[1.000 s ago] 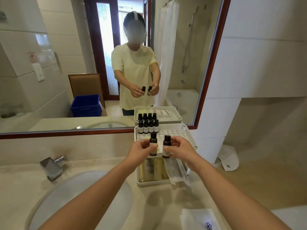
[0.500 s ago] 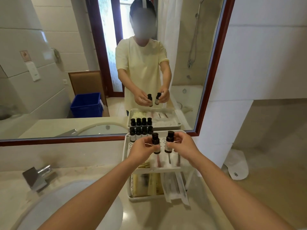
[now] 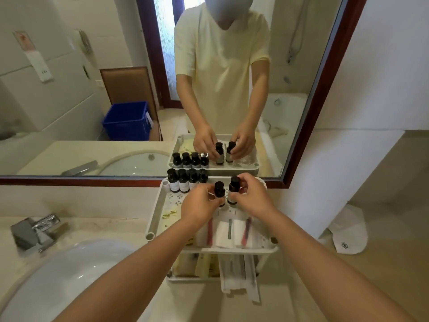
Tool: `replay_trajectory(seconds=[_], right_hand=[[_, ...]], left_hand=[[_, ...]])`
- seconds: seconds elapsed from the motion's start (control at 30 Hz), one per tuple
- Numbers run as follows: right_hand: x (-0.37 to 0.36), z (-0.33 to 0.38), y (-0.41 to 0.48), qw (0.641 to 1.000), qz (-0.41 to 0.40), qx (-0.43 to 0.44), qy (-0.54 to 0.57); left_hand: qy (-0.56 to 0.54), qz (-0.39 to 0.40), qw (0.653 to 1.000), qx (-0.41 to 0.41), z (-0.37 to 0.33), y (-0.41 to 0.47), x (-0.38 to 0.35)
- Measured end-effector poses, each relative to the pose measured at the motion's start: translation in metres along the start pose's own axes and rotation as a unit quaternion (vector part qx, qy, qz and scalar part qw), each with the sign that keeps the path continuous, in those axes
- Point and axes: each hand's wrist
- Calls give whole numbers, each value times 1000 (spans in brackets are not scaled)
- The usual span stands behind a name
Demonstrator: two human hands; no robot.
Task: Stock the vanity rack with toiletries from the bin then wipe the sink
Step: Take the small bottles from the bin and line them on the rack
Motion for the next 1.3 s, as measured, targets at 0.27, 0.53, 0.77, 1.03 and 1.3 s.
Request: replay_trajectory(seconds=[0.27, 0.53, 0.77, 1.03, 1.3], right_hand=[[-6, -13, 7, 1000, 13, -4, -21], [5, 0, 3, 999, -5, 6, -37], [8, 12, 3, 990, -18, 9, -143], [3, 19, 11, 981, -9, 22, -190], [-3, 23, 25, 983, -13, 28, -182]], left_hand=[[44, -15, 999, -12, 0, 5, -5], [159, -80, 978, -113, -14, 4, 15], [344, -75, 917, -187, -25, 15, 29], [385, -30, 892, -235, -28, 28, 39], [391, -35, 890, -230, -25, 44, 45]])
Point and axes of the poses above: each hand's wrist, its own y-axis towards the middle knuckle, its own x-axis out of the back of the hand, z = x × y, and after that the axes turned 4 degrees about y, right-handed
